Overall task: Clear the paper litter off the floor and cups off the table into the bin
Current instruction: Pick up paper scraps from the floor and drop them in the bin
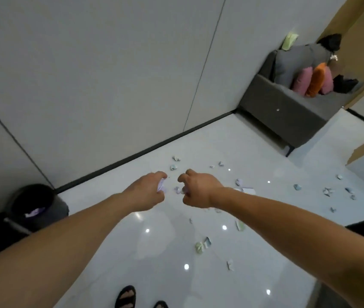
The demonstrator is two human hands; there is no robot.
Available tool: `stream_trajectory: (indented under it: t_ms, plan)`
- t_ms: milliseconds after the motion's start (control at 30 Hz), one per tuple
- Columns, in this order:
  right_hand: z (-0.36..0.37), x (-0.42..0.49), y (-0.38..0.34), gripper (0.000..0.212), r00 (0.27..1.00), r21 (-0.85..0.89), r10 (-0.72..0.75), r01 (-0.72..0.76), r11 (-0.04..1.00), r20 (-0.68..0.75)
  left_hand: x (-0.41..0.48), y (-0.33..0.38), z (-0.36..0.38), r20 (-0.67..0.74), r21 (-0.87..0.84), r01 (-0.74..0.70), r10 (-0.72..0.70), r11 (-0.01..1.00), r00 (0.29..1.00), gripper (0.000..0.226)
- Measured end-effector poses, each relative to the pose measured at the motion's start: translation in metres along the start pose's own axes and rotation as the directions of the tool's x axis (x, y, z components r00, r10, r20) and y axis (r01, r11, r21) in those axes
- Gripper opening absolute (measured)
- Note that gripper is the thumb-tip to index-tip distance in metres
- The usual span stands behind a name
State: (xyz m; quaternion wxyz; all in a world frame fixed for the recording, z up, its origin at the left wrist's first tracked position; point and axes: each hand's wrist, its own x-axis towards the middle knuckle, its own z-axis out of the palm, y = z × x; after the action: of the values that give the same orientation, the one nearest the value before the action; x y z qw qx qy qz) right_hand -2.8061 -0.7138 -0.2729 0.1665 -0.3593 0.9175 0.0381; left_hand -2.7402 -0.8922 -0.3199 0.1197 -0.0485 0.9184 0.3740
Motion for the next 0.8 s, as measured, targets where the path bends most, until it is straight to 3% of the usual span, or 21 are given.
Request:
stream_trajectory:
  t_ms: [100, 200, 333, 433, 800]
  plan:
    - [-0.014, 0.03, -0.024, 0.056, 0.985, -0.016, -0.162, 0.162, 0.987, -0.053, -0.017, -0.038, -0.023, -0.065, 0.029, 0.116, -0.114, 0.993, 0.991, 0.053]
    - [-0.013, 0.063, -0.052, 0.056, 0.978, 0.093, -0.156, 0.169, 0.981, -0.138, -0.033, -0.077, -0.038, -0.13, -0.024, 0.197, -0.198, 0.98, 0.971, 0.052]
    - [0.015, 0.106, -0.094, 0.056, 0.998, 0.205, -0.057, 0.057, 0.977, -0.007, -0.053, -0.131, -0.051, -0.163, -0.1, 0.301, -0.314, 0.948, 0.935, 0.052]
    - [0.03, 0.145, -0.133, 0.057, 0.997, 0.195, -0.041, 0.028, 0.98, 0.06, -0.065, -0.175, -0.069, -0.175, -0.178, 0.341, -0.371, 0.923, 0.912, 0.053]
    - [0.026, 0.286, -0.323, 0.053, 0.973, 0.251, -0.221, 0.2, 0.947, 0.06, -0.085, -0.341, -0.183, -0.241, -0.244, 0.503, -0.555, 0.829, 0.796, 0.051]
